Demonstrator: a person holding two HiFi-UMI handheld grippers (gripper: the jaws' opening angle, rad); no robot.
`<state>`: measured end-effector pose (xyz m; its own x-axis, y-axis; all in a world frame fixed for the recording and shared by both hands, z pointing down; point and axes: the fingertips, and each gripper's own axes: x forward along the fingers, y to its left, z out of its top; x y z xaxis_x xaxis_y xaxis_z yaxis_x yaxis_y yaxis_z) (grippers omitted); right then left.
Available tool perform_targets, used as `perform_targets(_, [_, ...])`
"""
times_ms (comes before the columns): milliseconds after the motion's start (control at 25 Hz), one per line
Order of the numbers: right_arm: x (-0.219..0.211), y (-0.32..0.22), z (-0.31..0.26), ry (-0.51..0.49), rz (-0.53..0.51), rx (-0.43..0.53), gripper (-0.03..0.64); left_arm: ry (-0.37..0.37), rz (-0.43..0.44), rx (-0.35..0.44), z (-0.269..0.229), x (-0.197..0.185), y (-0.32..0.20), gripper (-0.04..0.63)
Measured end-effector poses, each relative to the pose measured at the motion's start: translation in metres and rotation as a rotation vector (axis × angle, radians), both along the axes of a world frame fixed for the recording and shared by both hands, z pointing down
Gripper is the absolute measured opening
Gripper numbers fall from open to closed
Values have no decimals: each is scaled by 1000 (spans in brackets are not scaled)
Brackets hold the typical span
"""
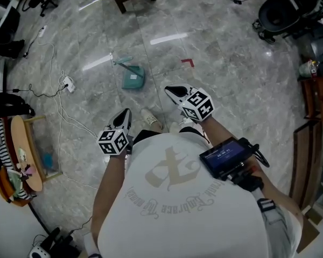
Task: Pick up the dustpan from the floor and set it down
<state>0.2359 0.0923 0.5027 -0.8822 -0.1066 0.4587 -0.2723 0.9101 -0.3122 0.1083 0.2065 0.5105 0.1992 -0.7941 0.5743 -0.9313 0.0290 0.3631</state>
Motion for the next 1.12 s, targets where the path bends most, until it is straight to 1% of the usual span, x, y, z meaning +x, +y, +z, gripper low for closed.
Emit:
perform_targets(120, [-8,-19,-2,8,17,13,17,12,4,4,5,-14,-15,12])
perform_targets(240, [-32,-40,12,16,6,4,17,26,-9,0,20,-39,-36,12])
perform_targets(360, [-49,-44,11,14,-7,0,17,31,-27,2,20,-55,-39,12])
perform_targets(560, [-76,-52,-5,25,-33,54,17,37,-68,20,12,-82,-41,12])
perform_targets(720, [-93,-66,-9,45,-27,83,17,40,-66,33,13,-100,-53,12])
perform_targets(840, [-96,-74,-7,77,-9,84,17,53,-59,41,13,-108,-64,12])
perform_targets(960, [-82,-72,-14,90,2,91,17,58,-52,53,6,-100,-63,12])
perform_targets(1000, [-84,-73,-17,89,-5,99,17,59,-49,57,5,-102,-65,12])
perform_targets(1040, [-92,-75,-19,89,-20,112,17,61,-49,59,6,-110,-70,12])
perform_targets(1120, [-122,-80,-18,96,-61,153,17,70,-51,60,13,-138,-80,12])
